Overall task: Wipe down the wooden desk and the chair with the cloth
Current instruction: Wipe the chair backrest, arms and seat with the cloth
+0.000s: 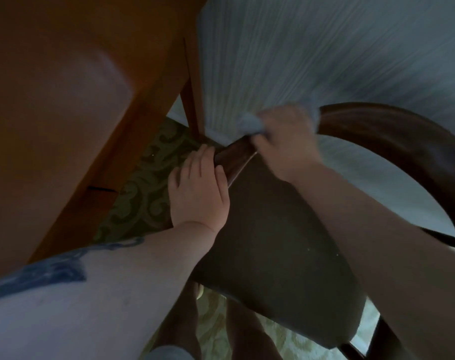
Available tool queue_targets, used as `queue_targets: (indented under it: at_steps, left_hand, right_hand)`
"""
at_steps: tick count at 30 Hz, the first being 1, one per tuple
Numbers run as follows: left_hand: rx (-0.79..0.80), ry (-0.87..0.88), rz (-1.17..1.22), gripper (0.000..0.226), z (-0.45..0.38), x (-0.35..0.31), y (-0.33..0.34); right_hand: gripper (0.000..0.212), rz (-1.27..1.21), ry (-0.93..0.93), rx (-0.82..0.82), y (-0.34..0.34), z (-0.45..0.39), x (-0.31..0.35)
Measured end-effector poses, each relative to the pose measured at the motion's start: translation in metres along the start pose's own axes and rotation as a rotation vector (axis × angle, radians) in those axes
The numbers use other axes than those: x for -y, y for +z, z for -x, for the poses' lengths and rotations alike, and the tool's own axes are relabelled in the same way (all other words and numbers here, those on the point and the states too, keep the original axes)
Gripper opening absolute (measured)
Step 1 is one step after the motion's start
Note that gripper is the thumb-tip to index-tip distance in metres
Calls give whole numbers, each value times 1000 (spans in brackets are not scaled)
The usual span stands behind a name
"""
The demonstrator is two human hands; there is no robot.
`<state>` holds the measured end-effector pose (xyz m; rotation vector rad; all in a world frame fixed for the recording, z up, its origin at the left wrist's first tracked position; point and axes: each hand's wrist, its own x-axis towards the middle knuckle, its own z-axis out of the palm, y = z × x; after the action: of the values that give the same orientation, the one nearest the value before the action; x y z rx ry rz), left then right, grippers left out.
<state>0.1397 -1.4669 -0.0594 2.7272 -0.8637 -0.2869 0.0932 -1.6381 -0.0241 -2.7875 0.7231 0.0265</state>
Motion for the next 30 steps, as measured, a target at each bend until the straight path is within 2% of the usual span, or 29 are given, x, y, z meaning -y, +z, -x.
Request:
queue_targets:
  at_steps: [2,3,4,6,8,9,11,13,15,17,18,19,21,22,23,24,26,28,29,30]
  left_hand:
    - [-6,-5,53,44,-1,1,0]
    - [-21,7,94,43,-2,3,0]
    - [-36,31,135,44,-2,6,0]
    - [-63,56,196,50,2,17,-3]
    - [-11,42,184,53,15,33,-7]
    - [23,46,122,52,25,42,-7]
    - [72,43,38,54,50,60,-9]
    - [91,48,22,56,69,72,-10]
    - [75,90,6,58,75,76,-6]
    - [68,66,14,59,73,74,-7]
    - [71,37,28,58,71,73,-8]
    - [69,7,41,57,70,71,-8]
    - [48,-39,57,54,69,69,-9]
    - [23,-56,85,52,71,70,-8]
    - [-7,-80,143,50,74,72,-9]
    - [-53,-106,236,49,79,75,-10]
    - [-141,-155,435,46,88,84,-11]
    - [-101,-245,357,46,108,91,-11]
    - [-57,-301,250,48,119,92,-11]
    - [-31,-369,191,49,128,91,-10]
  right_hand:
    - [38,-103,163,-262,6,29,1]
    - [41,-152,192,-268,13,40,19]
    - [44,-204,155,-204,24,48,42]
    - [49,-316,-40,-17,36,51,81]
    - [52,-261,-191,77,34,38,75]
    - [51,-221,-197,56,34,36,64]
    - [54,-205,-36,-71,40,54,53]
    - [58,-300,117,-77,54,87,84]
    - [57,-343,-15,48,64,105,118]
    - [59,-270,-230,150,60,89,112]
    - [59,-196,-276,147,54,75,99]
    - [59,-163,-257,110,50,64,85]
    - [57,-230,-30,-26,47,66,75]
    - [57,-286,91,-64,52,79,86]
    - [56,-329,131,-53,59,94,105]
    - [57,-347,85,-8,65,110,126]
    - [60,-346,-167,135,74,125,145]
    - [63,-201,-428,192,70,110,123]
    - [64,-151,-464,184,69,99,107]
    - [65,-163,-399,157,65,96,94]
